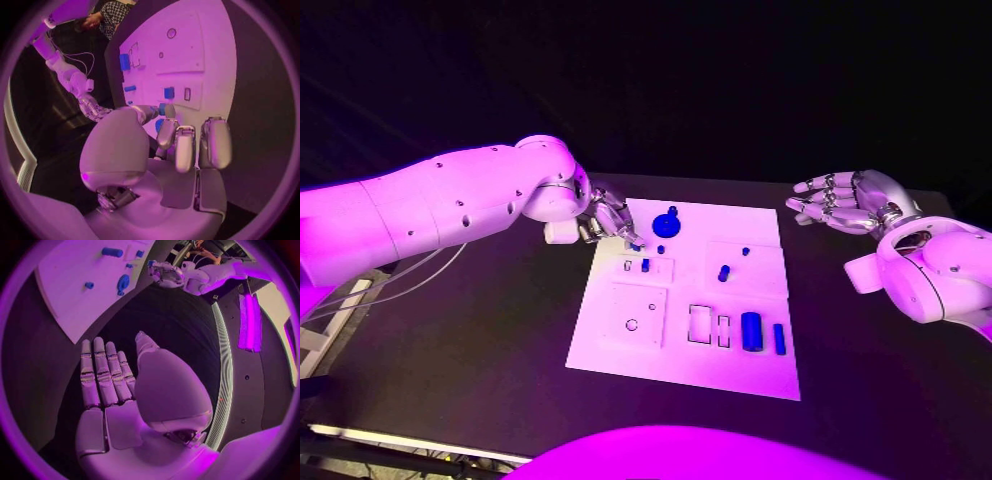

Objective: Assemble the parts on the task board

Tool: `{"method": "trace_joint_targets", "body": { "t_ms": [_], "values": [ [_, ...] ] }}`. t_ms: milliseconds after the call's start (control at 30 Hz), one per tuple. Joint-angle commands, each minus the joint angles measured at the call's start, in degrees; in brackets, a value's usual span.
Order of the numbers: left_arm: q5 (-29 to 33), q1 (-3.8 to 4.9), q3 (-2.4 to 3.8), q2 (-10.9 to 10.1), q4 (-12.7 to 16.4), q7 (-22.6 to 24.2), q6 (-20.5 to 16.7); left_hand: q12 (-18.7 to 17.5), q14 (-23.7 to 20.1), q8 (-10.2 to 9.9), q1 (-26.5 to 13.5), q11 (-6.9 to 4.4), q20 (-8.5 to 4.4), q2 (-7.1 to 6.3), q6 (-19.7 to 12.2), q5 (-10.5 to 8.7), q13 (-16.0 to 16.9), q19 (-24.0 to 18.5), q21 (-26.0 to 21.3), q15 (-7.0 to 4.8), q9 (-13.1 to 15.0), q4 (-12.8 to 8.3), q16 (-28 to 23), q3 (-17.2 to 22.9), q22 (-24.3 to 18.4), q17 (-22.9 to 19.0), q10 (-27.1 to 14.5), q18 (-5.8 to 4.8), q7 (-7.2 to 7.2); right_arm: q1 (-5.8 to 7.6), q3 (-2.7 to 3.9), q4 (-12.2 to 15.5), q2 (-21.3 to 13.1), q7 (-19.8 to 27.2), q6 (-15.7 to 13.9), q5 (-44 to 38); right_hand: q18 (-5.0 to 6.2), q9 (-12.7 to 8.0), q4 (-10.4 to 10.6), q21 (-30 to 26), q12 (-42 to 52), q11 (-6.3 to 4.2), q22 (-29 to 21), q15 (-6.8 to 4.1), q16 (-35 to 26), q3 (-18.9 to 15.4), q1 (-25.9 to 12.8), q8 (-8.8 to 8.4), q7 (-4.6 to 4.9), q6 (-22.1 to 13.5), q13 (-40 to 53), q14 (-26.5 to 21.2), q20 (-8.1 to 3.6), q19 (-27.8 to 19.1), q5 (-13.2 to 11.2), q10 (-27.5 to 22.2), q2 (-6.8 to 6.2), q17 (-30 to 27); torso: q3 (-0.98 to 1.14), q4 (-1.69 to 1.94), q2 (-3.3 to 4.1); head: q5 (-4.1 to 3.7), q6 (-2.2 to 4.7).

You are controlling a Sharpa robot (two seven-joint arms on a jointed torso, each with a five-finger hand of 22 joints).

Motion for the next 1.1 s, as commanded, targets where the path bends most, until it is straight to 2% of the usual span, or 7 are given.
{"method": "trace_joint_targets", "body": {
  "t_ms": [33, 167, 333, 500, 700, 800, 1100],
  "values": [
    [-1.4, 0.88, -0.47, 1.6, -1.6, -0.6, 6.3, 0.4, 6.0, 0.4, -0.6, -0.06, 0.02, -0.22, 0.5, 0.48, 0.5, -0.1, 0.0, -0.01, 0.1, -12.0, 0.4, 12.5, 0.3, 15.1, 0.7, 0.68, -0.03, -0.03, 0.00, -0.1, 0.2, 0.2, 0.8, -0.3, 0.67, -0.1, -0.1, -0.2, 0.4, 0.02, -0.1, 0.06, -0.2, -0.3, -0.3, 0.30, 4.69, 0.0, -0.1, 0.3, -0.16, -0.4, -0.2, -0.2, 0.44, 0.0, -0.02, 0.07, 0.00, 0.13, -0.15],
    [-3.1, 1.59, -1.05, 3.3, -3.2, -1.3, 7.9, 0.7, 6.0, 0.4, -1.1, -0.12, 0.00, -0.56, 0.8, 0.76, 1.1, 0.0, 0.2, -0.06, 0.1, -12.5, 0.4, 13.1, 0.5, 15.1, 1.0, 0.64, -0.09, -0.03, 0.00, -0.1, 0.3, 0.2, 0.8, -0.3, 0.67, -0.1, -0.1, -0.2, 0.4, 0.02, -0.1, 0.06, -0.2, -0.3, -0.3, 0.30, 4.69, 0.0, -0.1, 0.3, -0.16, -0.4, -0.2, -0.2, 0.44, 0.0, 0.04, 0.14, -0.01, 0.19, -0.26],
    [-5.8, 2.10, -1.51, 4.6, -4.3, -2.4, 8.3, 0.8, 6.0, 0.4, -1.3, -0.15, -0.01, -0.65, 1.0, 0.92, 1.3, 0.1, 0.3, -0.08, 0.1, -12.8, 0.4, 13.3, 0.7, 15.1, 1.2, 0.61, -0.12, -0.03, 0.00, -0.1, 0.4, 0.2, 0.8, -0.3, 0.67, -0.1, -0.1, -0.2, 0.4, 0.02, -0.1, 0.06, -0.2, -0.3, -0.3, 0.30, 4.69, 0.0, -0.1, 0.3, -0.16, -0.4, -0.2, -0.2, 0.44, 0.0, 0.05, 0.00, 0.01, 0.40, -0.33],
    [-8.8, 2.22, -1.66, 4.9, -4.0, -3.2, 7.1, 0.9, 6.0, 0.4, -1.6, -0.19, -0.02, -0.79, 1.2, 1.11, 1.6, 0.2, 0.4, -0.11, 0.2, -13.1, 0.4, 13.7, 0.9, 15.1, 1.4, 0.57, -0.17, -0.03, 0.00, -0.1, 0.4, 0.3, 0.7, -0.3, 0.67, -0.1, -0.1, -0.2, 0.4, 0.02, -0.1, 0.06, -0.2, -0.3, -0.3, 0.30, 4.69, 0.0, -0.1, 0.3, -0.16, -0.4, -0.2, -0.2, 0.44, 0.0, -0.06, 0.04, 0.04, 0.30, -0.35],
    [-10.0, 2.24, -1.79, 5.1, -3.8, -3.4, 7.1, 1.0, 6.0, 0.4, -1.7, -0.22, -0.03, -0.86, 1.3, 1.21, 1.7, 0.3, 0.5, -0.13, 0.2, -13.3, 0.4, 13.8, 1.0, 15.1, 1.5, 0.54, -0.19, -0.03, 0.00, -0.1, 0.5, 0.3, 0.7, -0.3, 0.67, -0.1, -0.1, -0.2, 0.4, 0.02, -0.1, 0.06, -0.2, -0.3, -0.3, 0.30, 4.69, 0.0, -0.1, 0.3, -0.16, -0.4, -0.2, -0.2, 0.44, 0.0, -0.03, 0.14, 0.00, 0.51, -0.48],
    [-10.1, 2.24, -1.89, 5.2, -3.6, -3.4, 7.3, 1.0, 6.0, 0.4, -1.7, -0.22, -0.03, -0.86, 1.3, 1.21, 1.7, 0.3, 0.5, -0.13, 0.2, -13.3, 0.4, 13.8, 1.0, 15.1, 1.5, 0.54, -0.19, -0.03, 0.00, -0.1, 0.5, 0.3, 0.7, -0.3, 0.68, -0.1, -0.2, -0.1, 0.4, 0.03, -0.2, 0.08, -0.3, -0.3, -0.3, 0.31, 4.71, 0.0, -0.1, 0.3, -0.13, -0.5, -0.2, -0.2, 0.43, -0.1, -0.09, 0.13, 0.00, 0.52, -0.54],
    [-10.6, 2.06, -2.57, 5.6, -4.0, -3.0, 7.8, 1.0, 6.0, 0.3, -1.8, -0.24, -0.04, -0.91, 1.3, 1.27, 1.7, 0.3, 0.5, -0.15, 0.2, -13.5, 0.4, 13.9, 1.1, 15.1, 1.5, 0.52, -0.21, -0.04, 0.00, -0.1, 0.6, 0.4, 0.7, -0.3, 0.68, -0.1, -0.2, -0.1, 0.4, 0.03, -0.2, 0.08, -0.3, -0.3, -0.3, 0.31, 4.71, 0.0, -0.1, 0.3, -0.13, -0.5, -0.2, -0.2, 0.43, -0.1, -0.14, 0.13, 0.08, 0.53, -0.65]
  ]
}}
